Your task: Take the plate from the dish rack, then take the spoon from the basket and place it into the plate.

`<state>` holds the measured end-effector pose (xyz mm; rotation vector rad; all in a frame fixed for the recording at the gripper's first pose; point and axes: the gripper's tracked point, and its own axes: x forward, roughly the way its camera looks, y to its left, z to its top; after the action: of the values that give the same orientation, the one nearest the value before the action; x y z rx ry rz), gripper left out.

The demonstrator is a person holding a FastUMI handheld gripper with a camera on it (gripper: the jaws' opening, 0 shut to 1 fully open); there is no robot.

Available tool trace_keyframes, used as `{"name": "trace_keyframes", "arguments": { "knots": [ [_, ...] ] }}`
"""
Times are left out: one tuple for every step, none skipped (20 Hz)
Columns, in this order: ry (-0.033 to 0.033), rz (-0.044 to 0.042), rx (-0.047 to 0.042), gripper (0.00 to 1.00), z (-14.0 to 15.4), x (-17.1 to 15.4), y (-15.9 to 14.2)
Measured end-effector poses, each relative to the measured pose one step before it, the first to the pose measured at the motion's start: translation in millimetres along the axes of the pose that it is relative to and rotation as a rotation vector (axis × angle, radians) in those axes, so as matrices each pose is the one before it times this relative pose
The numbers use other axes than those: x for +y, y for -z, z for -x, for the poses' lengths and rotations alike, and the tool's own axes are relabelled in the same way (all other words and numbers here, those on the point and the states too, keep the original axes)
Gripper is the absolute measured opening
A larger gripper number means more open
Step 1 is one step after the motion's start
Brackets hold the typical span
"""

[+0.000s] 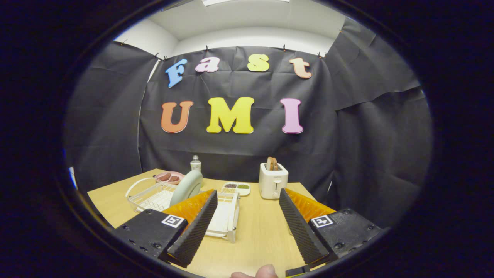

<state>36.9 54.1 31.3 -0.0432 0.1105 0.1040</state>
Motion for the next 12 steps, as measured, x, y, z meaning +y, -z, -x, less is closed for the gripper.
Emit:
{"name": "trace_keyframes", "arguments": {
  "knots": [
    [-0.01283,0.01699,0.00581,1.00,-5.10,6.65,-8.43],
    [-0.01788,0.01418,0.00816,1.00,-6.00,7.66,-7.85],
    [-0.02551,0.00699,0.01122,1.00,-6.33,10.27,-9.21],
    [-0.03247,-0.00448,0.02110,1.00,-8.14,11.94,-6.83],
    [-0.03276,-0.00824,0.02590,1.00,-8.94,12.58,-8.30],
    [-0.02213,-0.00405,0.02162,1.00,-9.03,9.09,-8.72],
    [-0.01052,0.00061,0.01804,1.00,-10.63,7.14,-8.62],
    [-0.01293,0.00211,0.01838,1.00,-10.86,8.89,-8.89],
    [-0.01455,0.00048,0.02867,1.00,-11.77,9.48,-4.08],
    [-0.01739,-0.00653,0.04482,1.00,-12.77,10.27,1.70],
    [-0.02407,-0.01357,0.04673,1.00,-11.58,10.95,2.90],
    [-0.01562,-0.01631,0.05463,1.00,-11.88,8.53,3.07]
  ]
}}
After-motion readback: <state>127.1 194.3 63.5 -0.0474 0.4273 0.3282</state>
